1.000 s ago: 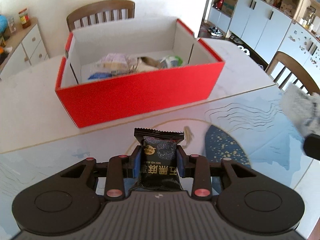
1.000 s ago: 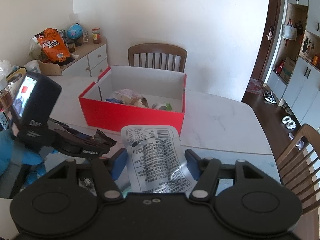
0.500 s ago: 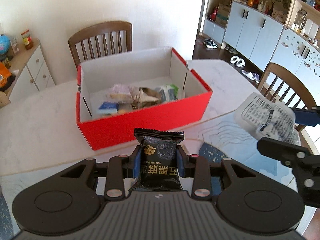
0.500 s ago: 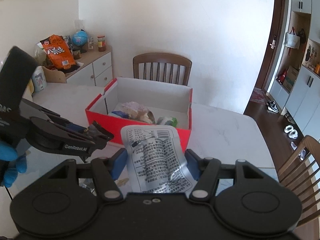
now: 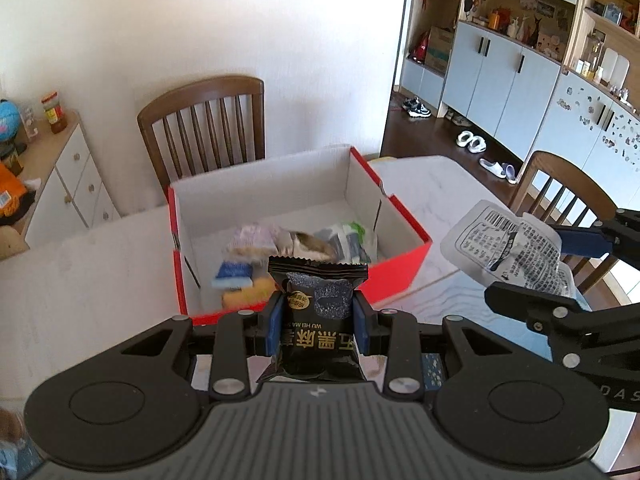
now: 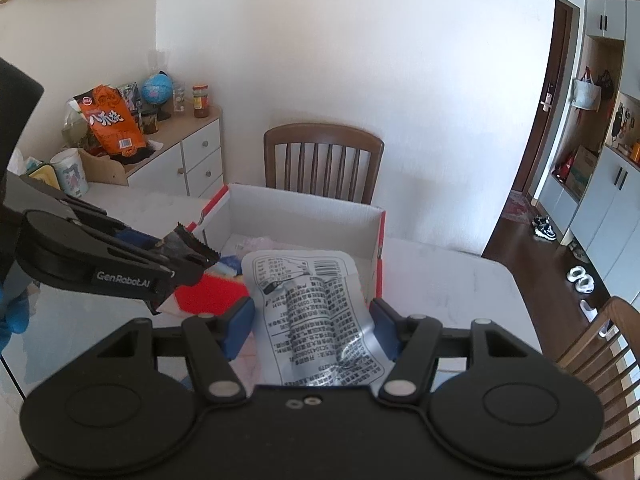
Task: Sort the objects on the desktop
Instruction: 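Carry the dark bar with the left gripper while the right carries the sachet over the red box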
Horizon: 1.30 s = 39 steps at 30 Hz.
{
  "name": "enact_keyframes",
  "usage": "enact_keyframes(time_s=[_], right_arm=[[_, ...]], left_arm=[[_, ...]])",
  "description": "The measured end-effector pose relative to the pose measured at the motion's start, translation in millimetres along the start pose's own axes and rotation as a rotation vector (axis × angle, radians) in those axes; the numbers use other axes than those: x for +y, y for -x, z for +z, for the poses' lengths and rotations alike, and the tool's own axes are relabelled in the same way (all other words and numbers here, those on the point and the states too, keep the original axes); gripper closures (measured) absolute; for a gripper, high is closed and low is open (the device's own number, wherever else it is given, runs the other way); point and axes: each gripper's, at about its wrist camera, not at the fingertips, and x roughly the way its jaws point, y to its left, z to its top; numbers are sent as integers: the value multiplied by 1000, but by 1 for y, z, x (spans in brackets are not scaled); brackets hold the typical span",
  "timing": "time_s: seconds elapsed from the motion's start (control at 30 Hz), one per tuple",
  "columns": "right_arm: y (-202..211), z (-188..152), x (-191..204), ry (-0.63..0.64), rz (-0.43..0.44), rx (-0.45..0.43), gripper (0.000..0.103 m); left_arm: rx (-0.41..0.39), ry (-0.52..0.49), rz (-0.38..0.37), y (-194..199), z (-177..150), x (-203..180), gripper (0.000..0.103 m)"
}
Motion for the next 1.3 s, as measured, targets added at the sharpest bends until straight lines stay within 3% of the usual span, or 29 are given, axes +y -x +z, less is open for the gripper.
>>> enact_keyframes(time_s=[0.6, 1.3], right_arm=[[-60, 40, -1, 4, -3, 3, 40], [-127, 48, -8, 6, -26, 60, 40]], left_arm=[[1, -11, 7, -46, 37, 33, 70], [49, -18, -8, -112, 46, 70, 70]])
